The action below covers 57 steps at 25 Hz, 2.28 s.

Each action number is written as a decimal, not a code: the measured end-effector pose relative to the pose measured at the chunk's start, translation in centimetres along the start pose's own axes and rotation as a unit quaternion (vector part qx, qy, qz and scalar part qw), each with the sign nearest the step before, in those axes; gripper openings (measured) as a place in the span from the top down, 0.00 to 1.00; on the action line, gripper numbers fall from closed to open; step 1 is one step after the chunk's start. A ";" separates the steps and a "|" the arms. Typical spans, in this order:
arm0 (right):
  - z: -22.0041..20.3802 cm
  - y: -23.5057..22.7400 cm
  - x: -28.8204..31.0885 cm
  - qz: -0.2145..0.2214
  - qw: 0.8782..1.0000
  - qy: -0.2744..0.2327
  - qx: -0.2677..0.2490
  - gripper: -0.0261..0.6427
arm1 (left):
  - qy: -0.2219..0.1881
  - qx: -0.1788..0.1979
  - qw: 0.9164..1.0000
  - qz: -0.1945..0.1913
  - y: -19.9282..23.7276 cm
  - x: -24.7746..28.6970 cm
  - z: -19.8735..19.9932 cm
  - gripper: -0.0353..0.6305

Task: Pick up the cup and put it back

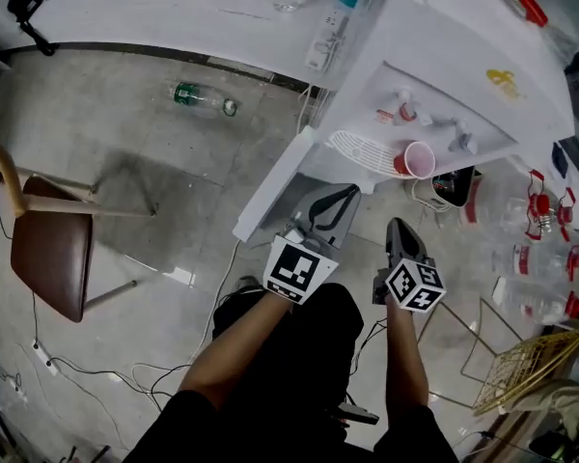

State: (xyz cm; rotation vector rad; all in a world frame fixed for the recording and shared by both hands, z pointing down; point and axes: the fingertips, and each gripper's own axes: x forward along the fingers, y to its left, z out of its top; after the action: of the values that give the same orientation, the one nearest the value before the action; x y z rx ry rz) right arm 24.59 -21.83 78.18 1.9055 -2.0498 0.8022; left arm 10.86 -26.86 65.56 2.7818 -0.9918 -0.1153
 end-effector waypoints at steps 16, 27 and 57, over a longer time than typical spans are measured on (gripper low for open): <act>14.8 11.7 -22.1 0.041 0.994 0.090 0.036 0.97 | 0.054 -0.031 0.997 0.053 -11.9 -9.4 25.1 0.94; 27.5 16.9 -42.3 0.063 0.996 0.055 0.006 0.97 | 0.065 -0.023 0.993 0.101 -23.9 -19.4 43.5 0.94; 35.3 29.9 -60.4 0.034 0.993 -0.104 -0.033 0.97 | -0.006 0.025 0.998 0.059 -26.9 -31.1 56.5 0.94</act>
State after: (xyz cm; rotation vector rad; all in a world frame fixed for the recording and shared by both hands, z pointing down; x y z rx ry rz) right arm 10.20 10.69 10.91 1.9671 -2.2418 0.5624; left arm -4.18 4.91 5.20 2.7616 -1.1737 -0.0919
